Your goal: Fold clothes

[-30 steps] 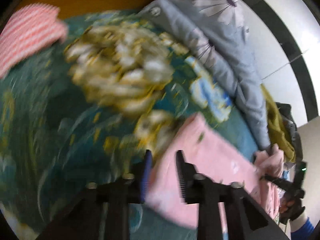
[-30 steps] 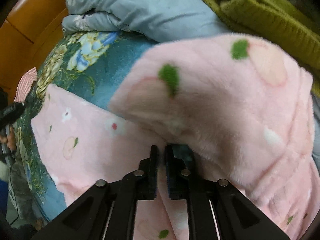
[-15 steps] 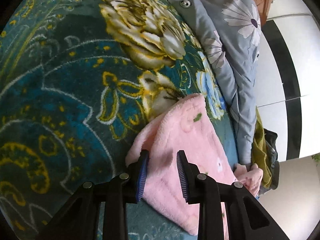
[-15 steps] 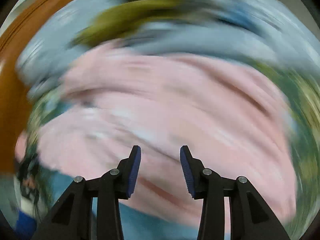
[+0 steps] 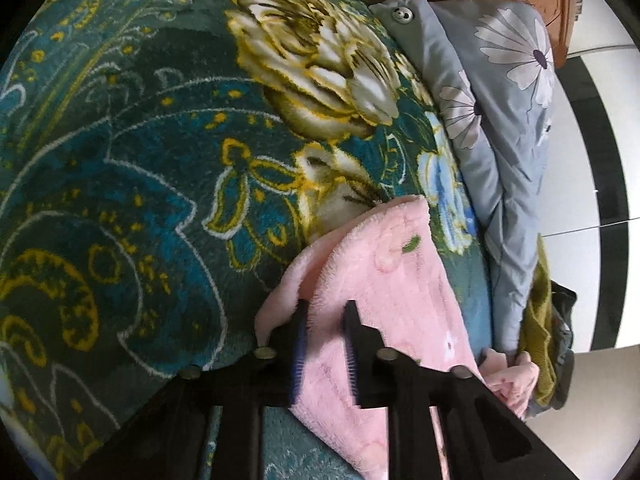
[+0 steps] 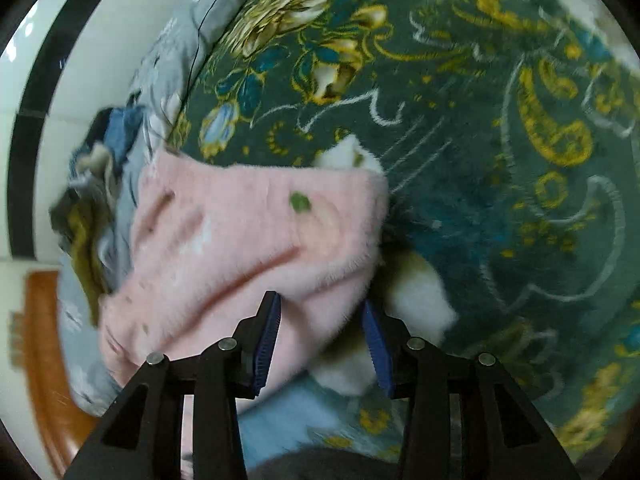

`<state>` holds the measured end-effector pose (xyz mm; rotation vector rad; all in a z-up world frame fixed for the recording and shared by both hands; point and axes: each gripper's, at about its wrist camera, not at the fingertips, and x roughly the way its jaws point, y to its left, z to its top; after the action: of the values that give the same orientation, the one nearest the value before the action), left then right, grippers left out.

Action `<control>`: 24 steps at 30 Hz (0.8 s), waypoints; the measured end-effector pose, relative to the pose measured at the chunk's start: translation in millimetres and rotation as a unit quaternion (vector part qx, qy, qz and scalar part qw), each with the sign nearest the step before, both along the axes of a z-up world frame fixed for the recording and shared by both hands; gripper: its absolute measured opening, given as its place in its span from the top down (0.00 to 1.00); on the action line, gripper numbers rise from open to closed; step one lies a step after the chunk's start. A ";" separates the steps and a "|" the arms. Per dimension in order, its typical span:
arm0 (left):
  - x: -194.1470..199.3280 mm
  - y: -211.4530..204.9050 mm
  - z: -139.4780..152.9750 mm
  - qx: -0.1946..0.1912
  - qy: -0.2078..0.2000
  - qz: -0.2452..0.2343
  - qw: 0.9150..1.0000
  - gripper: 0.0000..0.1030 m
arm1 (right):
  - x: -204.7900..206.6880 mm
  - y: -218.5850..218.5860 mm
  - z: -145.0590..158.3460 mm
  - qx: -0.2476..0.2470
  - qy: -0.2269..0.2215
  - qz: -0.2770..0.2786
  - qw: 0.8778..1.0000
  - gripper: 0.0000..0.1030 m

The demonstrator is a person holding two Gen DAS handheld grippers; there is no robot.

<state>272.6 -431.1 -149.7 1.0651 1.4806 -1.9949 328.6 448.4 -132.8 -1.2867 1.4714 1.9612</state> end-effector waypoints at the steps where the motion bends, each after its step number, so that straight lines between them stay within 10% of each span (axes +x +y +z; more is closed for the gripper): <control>1: -0.6 1.4 1.3 -0.003 -0.006 0.002 1.000 0.89 | -3.3 -0.1 -2.5 0.000 -0.001 -0.002 1.000 0.58; 7: -9.9 5.2 30.7 -0.031 0.005 -0.005 0.999 0.95 | -20.5 1.3 4.8 -0.004 0.013 -0.003 1.000 0.91; 16: 13.8 -27.1 124.1 -0.120 0.086 -0.020 0.989 0.95 | -2.8 6.5 97.4 0.043 0.148 0.027 0.988 0.95; 24: 41.0 -50.0 64.2 -0.097 -0.022 -0.014 0.995 0.95 | 18.0 12.2 20.8 0.032 0.010 0.020 0.999 0.95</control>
<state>313.6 -481.0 -85.5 1.0445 1.2269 -2.0719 346.7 460.5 -112.0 -1.2807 1.3902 2.0357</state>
